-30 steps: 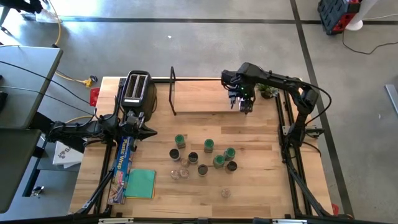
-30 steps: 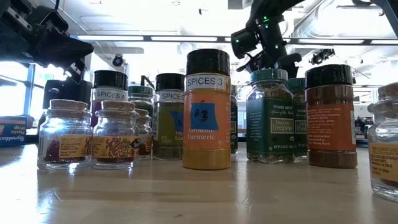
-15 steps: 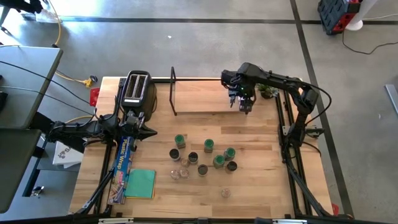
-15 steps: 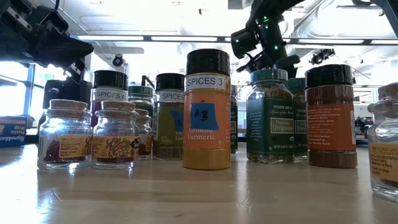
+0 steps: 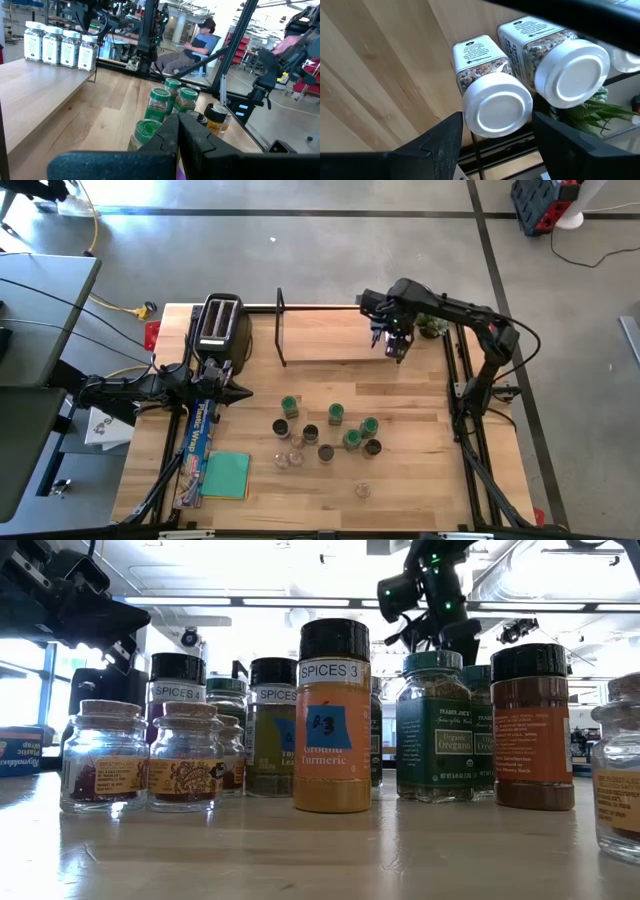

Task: Shelf spices
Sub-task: Put the white seasoning bottle on the shelf and align it with the other white seasoning bottles, then put the green seasoning bottle on the shelf

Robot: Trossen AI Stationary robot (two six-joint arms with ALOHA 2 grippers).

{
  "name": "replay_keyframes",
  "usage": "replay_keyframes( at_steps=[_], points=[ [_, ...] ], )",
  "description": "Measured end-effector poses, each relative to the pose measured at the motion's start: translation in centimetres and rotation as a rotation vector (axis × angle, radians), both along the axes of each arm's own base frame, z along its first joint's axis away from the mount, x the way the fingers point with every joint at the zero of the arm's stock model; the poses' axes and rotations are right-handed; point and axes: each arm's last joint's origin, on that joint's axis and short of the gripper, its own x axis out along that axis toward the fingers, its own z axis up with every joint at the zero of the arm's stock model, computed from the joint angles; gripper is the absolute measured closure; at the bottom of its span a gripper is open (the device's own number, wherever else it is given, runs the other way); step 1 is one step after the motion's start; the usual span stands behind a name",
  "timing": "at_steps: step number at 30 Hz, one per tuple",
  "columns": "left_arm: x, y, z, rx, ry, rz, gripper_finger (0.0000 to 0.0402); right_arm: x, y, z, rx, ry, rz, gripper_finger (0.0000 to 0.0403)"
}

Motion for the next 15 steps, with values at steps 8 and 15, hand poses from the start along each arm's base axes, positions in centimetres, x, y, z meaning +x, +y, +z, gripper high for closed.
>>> replay_keyframes(
  at_steps=[8, 15],
  points=[
    [0.0, 0.0, 0.0, 0.000, 0.000, 0.000, 0.0401, -0.8, 0.5, 1.6, -0.041, -0.069, -0.040, 0.0171],
    [0.0, 0.0, 0.0, 0.000, 0.000, 0.000, 0.0401, -1.2, 0.7, 3.2, -0.110, -0.190, -0.087, 0.0171]
  ],
)
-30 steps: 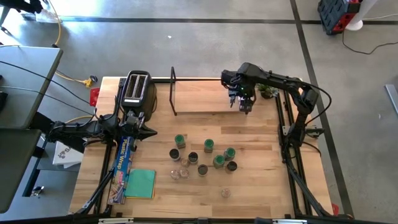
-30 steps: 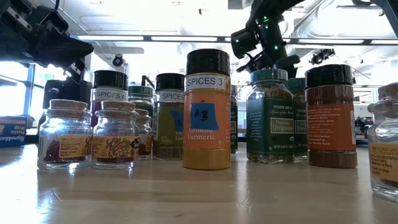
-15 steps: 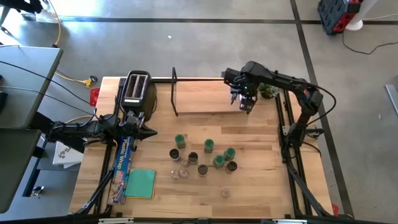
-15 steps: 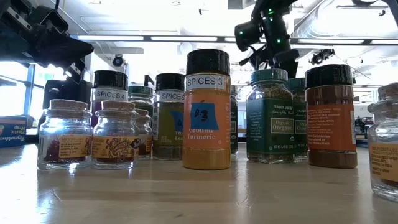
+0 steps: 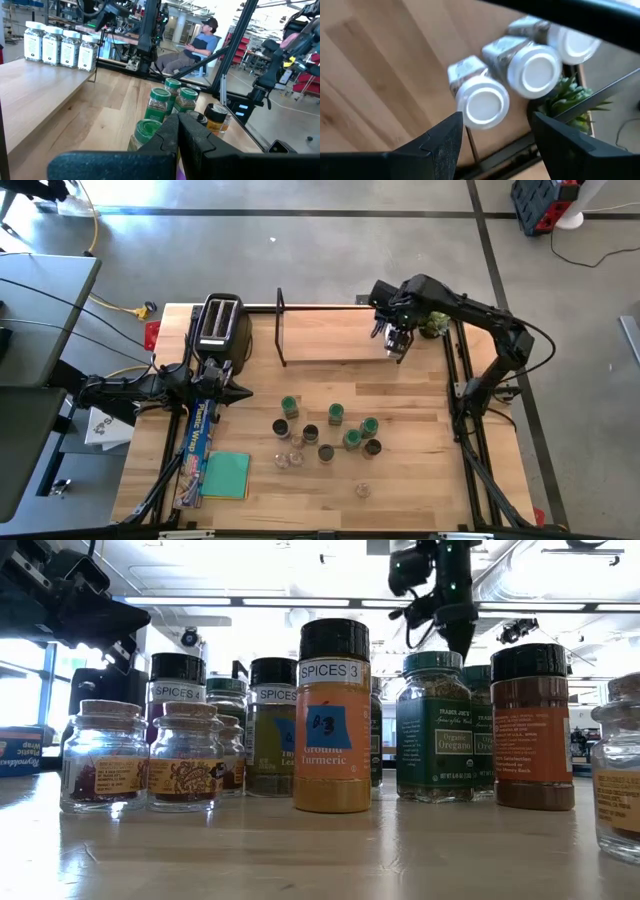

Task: Shelf spices
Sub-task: Put the green seasoning bottle on the shelf

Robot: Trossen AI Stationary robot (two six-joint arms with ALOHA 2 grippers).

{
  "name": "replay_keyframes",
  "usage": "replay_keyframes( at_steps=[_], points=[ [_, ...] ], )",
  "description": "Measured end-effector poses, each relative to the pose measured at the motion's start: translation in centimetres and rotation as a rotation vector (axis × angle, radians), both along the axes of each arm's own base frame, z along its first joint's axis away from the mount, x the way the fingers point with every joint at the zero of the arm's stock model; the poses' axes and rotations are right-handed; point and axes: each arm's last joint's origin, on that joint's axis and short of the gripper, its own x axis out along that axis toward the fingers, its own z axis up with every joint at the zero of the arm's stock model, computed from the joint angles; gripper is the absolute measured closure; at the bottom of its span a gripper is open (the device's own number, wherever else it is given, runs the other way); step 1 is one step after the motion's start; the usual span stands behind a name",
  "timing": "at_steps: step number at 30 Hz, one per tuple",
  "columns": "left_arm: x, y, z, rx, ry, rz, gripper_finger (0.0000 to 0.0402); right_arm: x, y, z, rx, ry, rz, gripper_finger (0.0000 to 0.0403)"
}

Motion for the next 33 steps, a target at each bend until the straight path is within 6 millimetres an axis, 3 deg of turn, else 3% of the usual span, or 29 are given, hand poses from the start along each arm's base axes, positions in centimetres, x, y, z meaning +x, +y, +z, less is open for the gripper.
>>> replay_keyframes(
  at_steps=[9, 17, 22, 28, 33],
  points=[
    [0.0, 0.0, 0.0, 0.000, 0.001, 0.000, 0.0401, -0.9, 0.8, 3.4, -0.101, -0.263, -0.018, 0.0171],
    [0.0, 0.0, 0.0, 0.000, 0.000, 0.000, 0.0401, -1.2, 5.4, 7.2, -0.173, -0.511, 0.109, 0.0171],
    [0.0, 0.0, 0.0, 0.000, 0.000, 0.000, 0.0401, 0.4, 9.3, 7.0, -0.070, -0.583, 0.172, 0.0171],
    [0.0, 0.0, 0.0, 0.000, 0.000, 0.000, 0.0401, 3.1, 12.7, 5.8, 0.147, -0.807, 0.164, 0.0171],
    [0.0, 0.0, 0.0, 0.000, 0.000, 0.000, 0.0401, 4.9, 14.6, 3.4, 0.177, -0.742, 0.240, 0.0167]
  ],
)
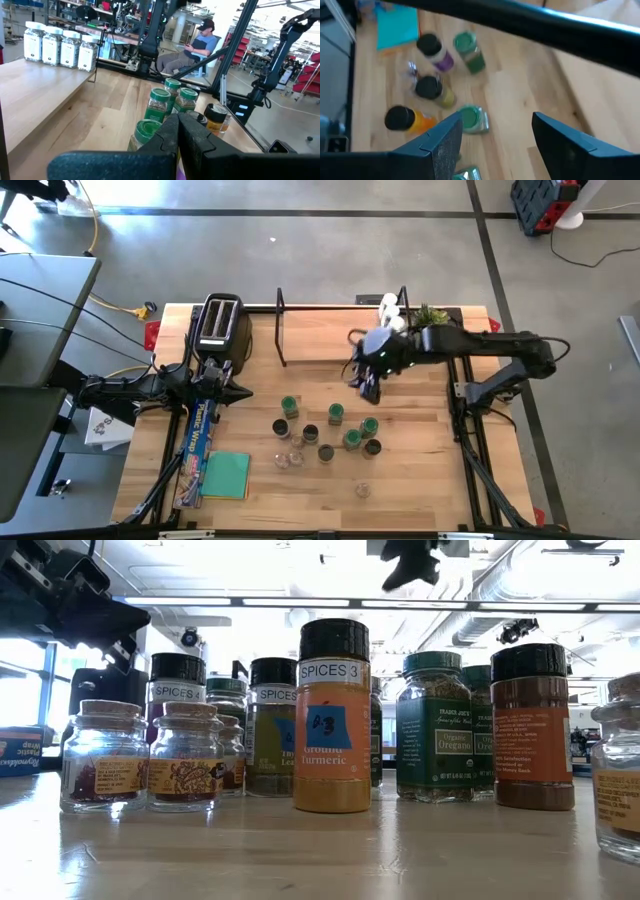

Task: Shelf spices
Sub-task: Put the green seasoning bottle on the shelf

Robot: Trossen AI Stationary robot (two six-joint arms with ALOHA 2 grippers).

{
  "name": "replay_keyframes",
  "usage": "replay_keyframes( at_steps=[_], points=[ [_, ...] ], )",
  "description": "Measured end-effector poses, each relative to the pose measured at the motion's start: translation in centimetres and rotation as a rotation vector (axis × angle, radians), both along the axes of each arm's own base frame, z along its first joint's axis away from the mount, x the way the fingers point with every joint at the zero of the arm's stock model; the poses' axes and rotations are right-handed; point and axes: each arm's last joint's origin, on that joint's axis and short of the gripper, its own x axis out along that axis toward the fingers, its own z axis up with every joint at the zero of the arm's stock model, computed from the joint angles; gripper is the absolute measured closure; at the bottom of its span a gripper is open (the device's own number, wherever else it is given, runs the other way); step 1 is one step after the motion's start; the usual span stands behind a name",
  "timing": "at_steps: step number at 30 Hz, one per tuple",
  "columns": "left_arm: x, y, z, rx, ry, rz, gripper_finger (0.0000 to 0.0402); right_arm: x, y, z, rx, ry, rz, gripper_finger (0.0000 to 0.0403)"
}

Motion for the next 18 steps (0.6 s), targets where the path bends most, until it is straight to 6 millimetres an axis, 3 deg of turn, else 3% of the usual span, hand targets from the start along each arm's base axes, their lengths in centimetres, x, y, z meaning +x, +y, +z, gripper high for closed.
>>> replay_keyframes(
  at_steps=[10, 18],
  points=[
    [0.0, 0.0, 0.0, 0.000, 0.000, 0.000, 0.0401, 5.0, 2.1, -6.7, -0.019, 0.181, 0.135, 0.0110],
    [0.0, 0.0, 0.0, 0.000, 0.000, 0.000, 0.0401, 7.4, 2.4, -10.9, -0.023, 0.257, 0.146, 0.0105]
  ],
)
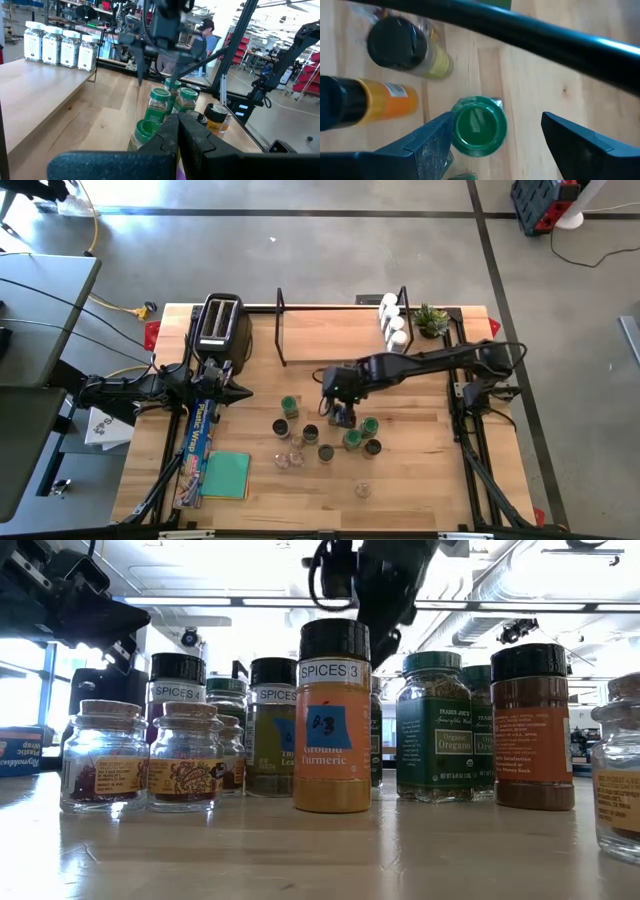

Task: Shelf spices
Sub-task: Put the green seasoning bottle on the shelf

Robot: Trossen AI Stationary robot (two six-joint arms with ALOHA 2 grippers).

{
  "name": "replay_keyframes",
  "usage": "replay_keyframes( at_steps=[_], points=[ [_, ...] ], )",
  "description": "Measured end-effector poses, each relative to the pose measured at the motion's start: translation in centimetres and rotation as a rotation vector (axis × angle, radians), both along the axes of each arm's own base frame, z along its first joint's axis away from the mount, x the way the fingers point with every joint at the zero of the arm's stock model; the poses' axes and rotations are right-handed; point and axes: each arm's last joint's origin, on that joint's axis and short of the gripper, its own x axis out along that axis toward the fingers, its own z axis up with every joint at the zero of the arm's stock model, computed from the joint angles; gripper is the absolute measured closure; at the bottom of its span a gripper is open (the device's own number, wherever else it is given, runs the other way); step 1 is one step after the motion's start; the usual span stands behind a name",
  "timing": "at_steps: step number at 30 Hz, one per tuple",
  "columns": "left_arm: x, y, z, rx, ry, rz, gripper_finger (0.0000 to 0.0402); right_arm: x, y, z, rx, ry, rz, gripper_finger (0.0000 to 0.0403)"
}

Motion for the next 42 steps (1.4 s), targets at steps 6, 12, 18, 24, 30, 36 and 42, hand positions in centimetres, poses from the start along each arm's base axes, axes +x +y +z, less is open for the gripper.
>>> replay_keyframes(
  at_steps=[6, 12, 18, 24, 30, 36, 42],
  points=[
    [0.0, 0.0, 0.0, 0.000, 0.000, 0.000, 0.0401, 0.6, 0.7, -0.9, -0.003, 0.001, 0.018, 0.0105],
    [0.0, 0.0, 0.0, 0.000, 0.000, 0.000, 0.0401, 0.9, 1.7, -1.6, -0.030, 0.014, 0.028, 0.0115],
    [0.0, 0.0, 0.0, 0.000, 0.000, 0.000, 0.0401, 0.3, 1.5, -1.9, -0.114, 0.073, -0.051, 0.0129],
    [0.0, 0.0, 0.0, 0.000, 0.000, 0.000, 0.0401, 0.2, 0.8, -0.1, -0.135, 0.123, -0.070, 0.0132],
    [0.0, 0.0, 0.0, 0.000, 0.000, 0.000, 0.0401, -1.2, -0.9, 1.8, -0.143, 0.246, -0.244, 0.0133],
    [0.0, 0.0, 0.0, 0.000, 0.000, 0.000, 0.0401, -4.5, -1.9, 1.5, -0.058, 0.295, -0.551, 0.0159],
    [0.0, 0.0, 0.0, 0.000, 0.000, 0.000, 0.0401, -6.9, -0.1, -0.9, 0.072, 0.141, -0.921, 0.0173]
  ],
)
